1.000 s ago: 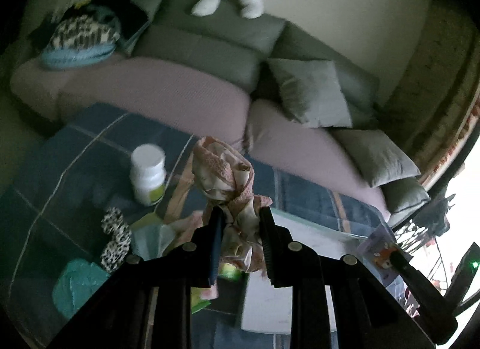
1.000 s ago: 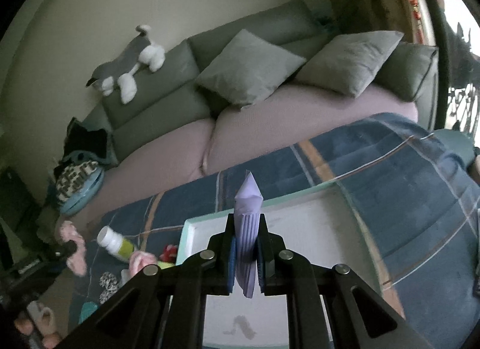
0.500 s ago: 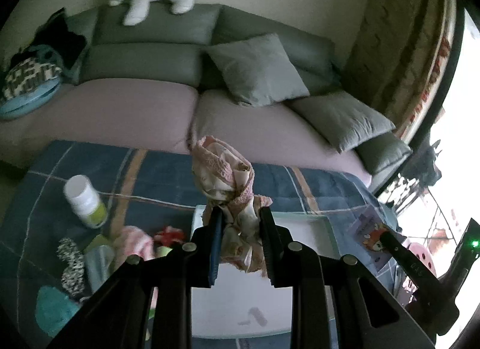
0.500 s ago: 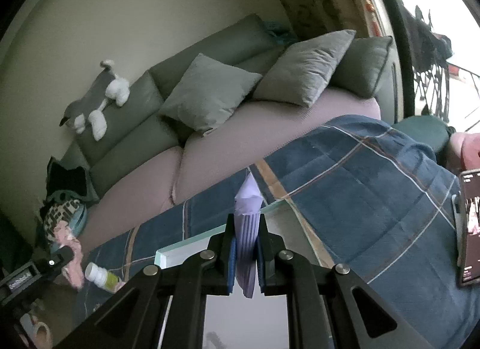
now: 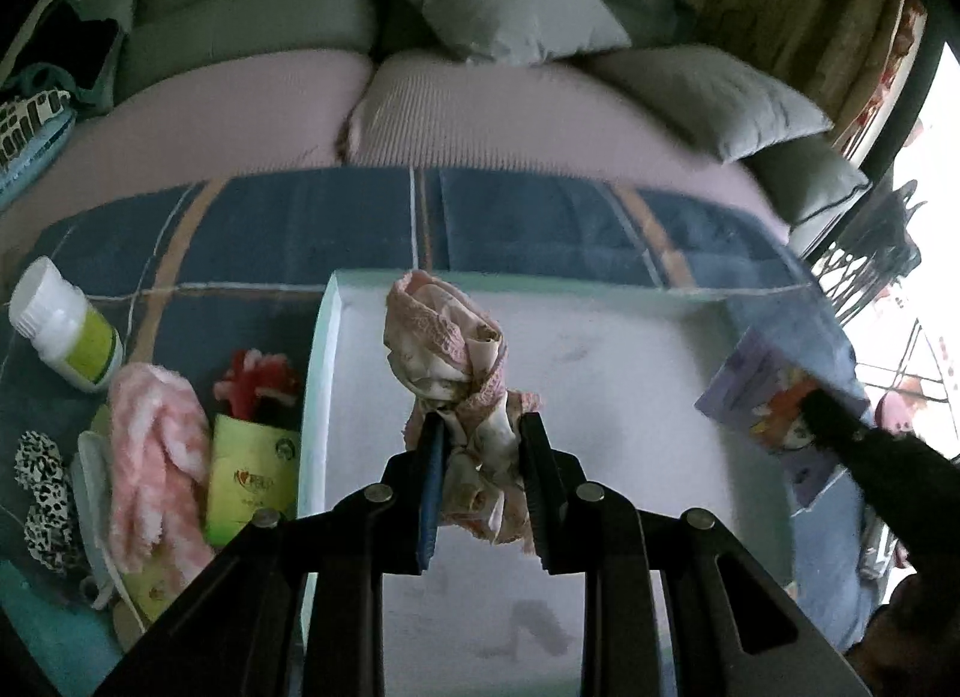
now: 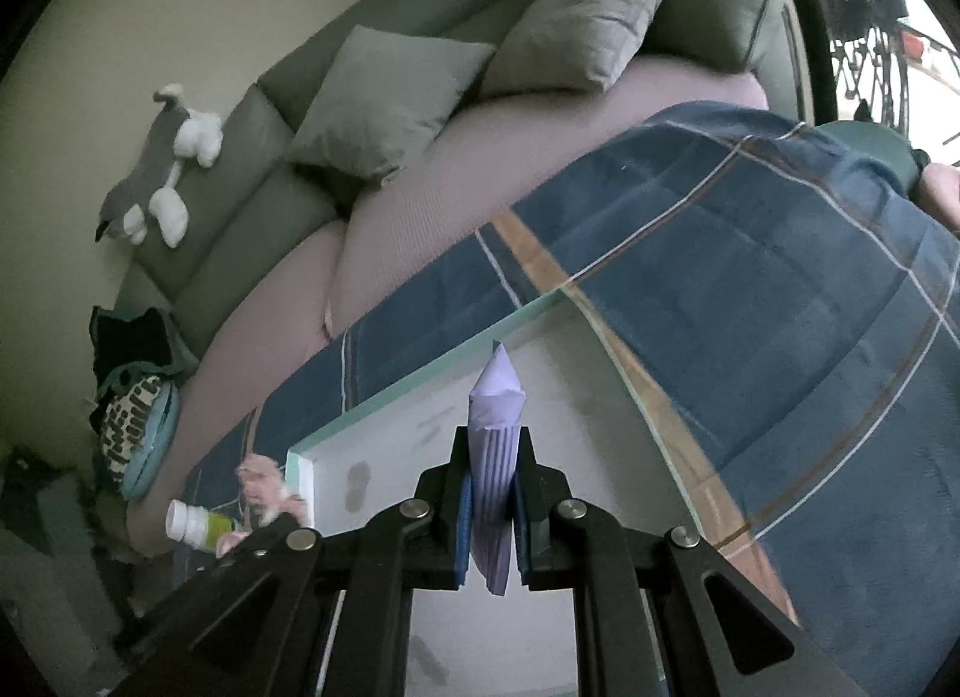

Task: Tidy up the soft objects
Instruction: 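Carry the scrunchie over the white tray and open the left gripper while the right carries the packet, then lower the purple packet into the white tray and open the right gripper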

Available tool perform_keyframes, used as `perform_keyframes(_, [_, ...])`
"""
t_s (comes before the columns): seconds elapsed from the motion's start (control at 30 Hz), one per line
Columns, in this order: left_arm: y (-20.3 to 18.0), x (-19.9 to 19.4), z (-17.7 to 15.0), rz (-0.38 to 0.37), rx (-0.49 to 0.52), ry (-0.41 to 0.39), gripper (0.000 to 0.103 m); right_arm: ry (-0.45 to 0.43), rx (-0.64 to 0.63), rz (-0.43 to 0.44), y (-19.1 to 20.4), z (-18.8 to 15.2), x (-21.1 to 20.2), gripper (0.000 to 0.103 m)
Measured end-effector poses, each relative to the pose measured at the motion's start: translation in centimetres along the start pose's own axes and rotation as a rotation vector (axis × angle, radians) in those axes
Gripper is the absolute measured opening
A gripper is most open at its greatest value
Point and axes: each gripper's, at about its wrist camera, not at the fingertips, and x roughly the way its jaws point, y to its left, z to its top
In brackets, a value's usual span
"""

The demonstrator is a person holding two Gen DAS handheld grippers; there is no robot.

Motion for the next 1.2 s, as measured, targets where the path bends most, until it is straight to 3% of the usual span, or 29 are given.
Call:
perform_keyframes(0.23, [0.3, 1.3, -0.6, 0.007, -0.005, 0.039, 0.026, 0.047, 0.002, 0.028, 0.7, -0.6, 1.3, 0.012])
perform_keyframes(0.7, [-0.5, 2.9, -1.2, -0.007, 0.008, 0.091, 0.026, 0.081, -0.025, 0.004, 1.4, -1.1, 2.1, 0.014])
perform_keyframes(1.03, [-0.8, 2.2, -1.3, -0.005, 0.016, 0.087, 0.049, 0.053, -0.050, -0.068, 1.4, -0.8, 1.2, 0.017])
perform_keyframes(1.2, [-0.4, 1.3, -1.1, -0.002, 0.002, 0.072, 0.050, 0.051, -0.097, -0.126, 1.9, -1.0, 1.2, 0.023])
